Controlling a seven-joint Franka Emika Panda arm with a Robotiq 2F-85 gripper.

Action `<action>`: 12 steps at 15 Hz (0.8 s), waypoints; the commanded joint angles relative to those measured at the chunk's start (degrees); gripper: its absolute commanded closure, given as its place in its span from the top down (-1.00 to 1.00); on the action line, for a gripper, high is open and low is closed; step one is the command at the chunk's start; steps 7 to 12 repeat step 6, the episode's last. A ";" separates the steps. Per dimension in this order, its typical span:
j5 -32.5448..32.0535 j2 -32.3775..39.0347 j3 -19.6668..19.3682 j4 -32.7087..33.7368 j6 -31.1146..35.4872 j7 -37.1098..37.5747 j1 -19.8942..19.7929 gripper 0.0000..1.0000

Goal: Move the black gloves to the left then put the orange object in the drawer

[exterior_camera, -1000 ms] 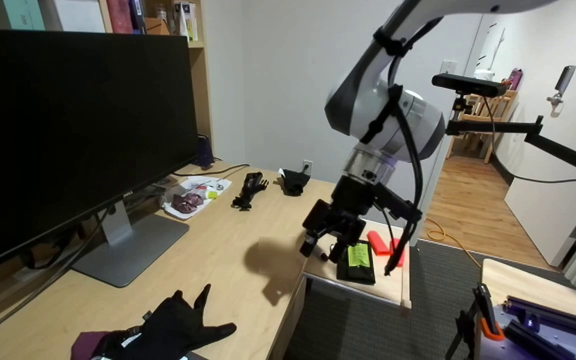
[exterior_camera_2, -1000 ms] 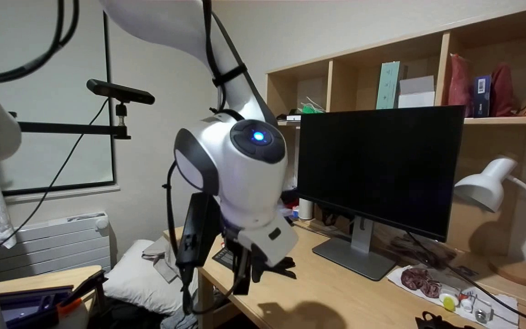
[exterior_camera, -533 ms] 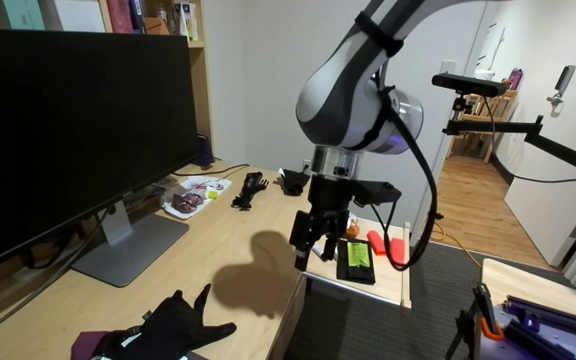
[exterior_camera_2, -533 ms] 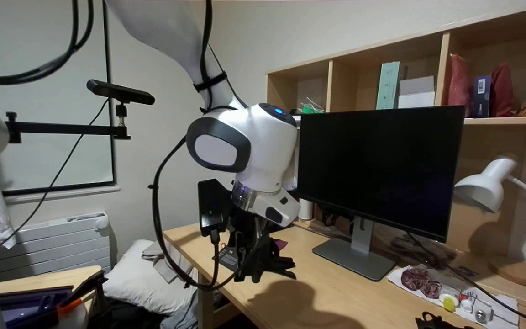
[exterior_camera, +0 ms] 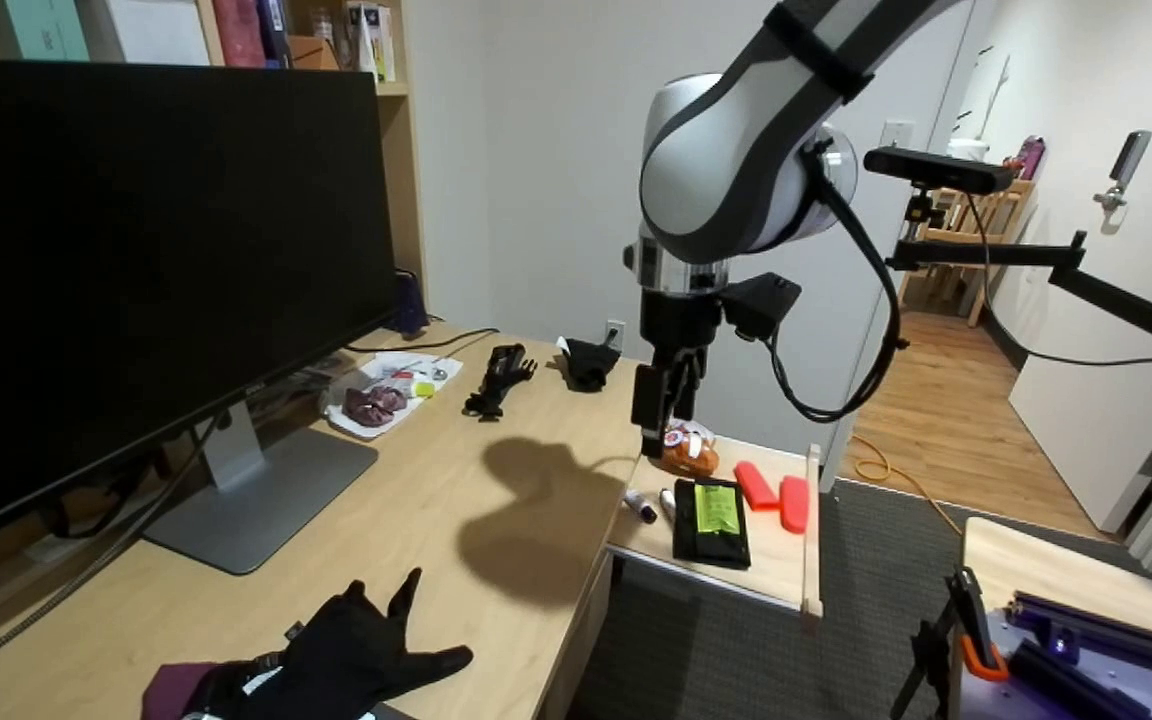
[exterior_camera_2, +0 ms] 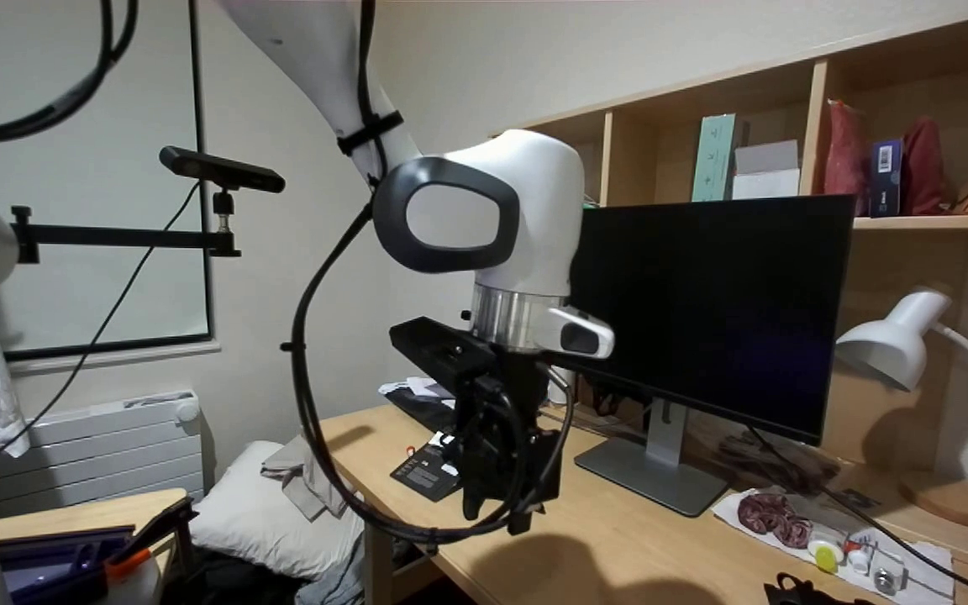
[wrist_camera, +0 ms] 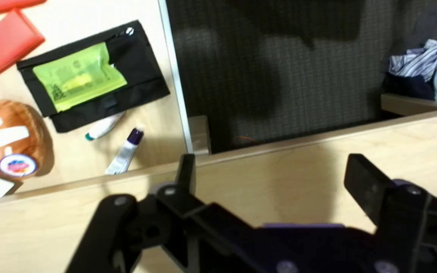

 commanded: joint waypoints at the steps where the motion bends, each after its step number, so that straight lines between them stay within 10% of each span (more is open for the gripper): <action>1: 1.98 -1.64 0.69 -2.45 8.11 -0.26 -1.10 1.00; 12: 1.76 -0.46 0.78 -2.30 10.82 0.21 -1.06 1.00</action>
